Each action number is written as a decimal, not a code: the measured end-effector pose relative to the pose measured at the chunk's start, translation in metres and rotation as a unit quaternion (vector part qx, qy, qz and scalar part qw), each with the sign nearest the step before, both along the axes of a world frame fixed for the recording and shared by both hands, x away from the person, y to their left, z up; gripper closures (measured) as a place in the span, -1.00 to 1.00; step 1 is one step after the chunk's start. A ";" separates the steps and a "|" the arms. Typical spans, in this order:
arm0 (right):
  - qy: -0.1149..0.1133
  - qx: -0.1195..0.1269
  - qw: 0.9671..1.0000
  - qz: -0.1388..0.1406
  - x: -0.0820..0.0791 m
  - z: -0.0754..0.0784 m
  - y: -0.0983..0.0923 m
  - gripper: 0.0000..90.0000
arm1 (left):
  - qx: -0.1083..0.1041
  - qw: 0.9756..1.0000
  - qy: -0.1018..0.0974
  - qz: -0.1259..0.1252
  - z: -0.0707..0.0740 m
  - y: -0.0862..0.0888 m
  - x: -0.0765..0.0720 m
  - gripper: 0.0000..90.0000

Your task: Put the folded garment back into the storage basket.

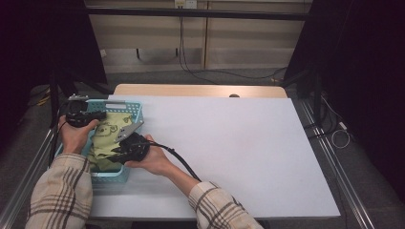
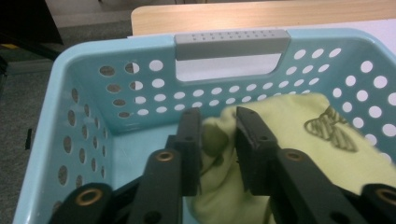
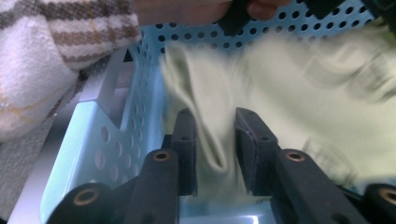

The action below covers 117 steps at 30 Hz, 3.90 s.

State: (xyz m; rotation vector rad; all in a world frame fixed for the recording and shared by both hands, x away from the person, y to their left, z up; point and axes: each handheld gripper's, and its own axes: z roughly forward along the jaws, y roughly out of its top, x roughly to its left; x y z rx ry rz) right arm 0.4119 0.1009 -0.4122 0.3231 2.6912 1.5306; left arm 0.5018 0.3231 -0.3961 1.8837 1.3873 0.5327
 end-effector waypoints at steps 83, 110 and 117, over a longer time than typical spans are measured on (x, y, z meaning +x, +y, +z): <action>-0.082 0.090 0.964 -0.236 -0.023 0.025 -0.124 -0.91 | -0.030 0.983 -0.178 -0.036 0.036 -0.036 -0.133 -0.93; -0.114 0.089 0.938 -0.316 -0.064 0.026 -0.214 -0.92 | -0.044 0.976 -0.207 -0.047 0.026 -0.055 -0.187 -0.93; -0.119 0.098 0.929 -0.338 -0.077 0.025 -0.241 -0.91 | -0.054 0.973 -0.219 -0.053 0.024 -0.075 -0.190 -0.93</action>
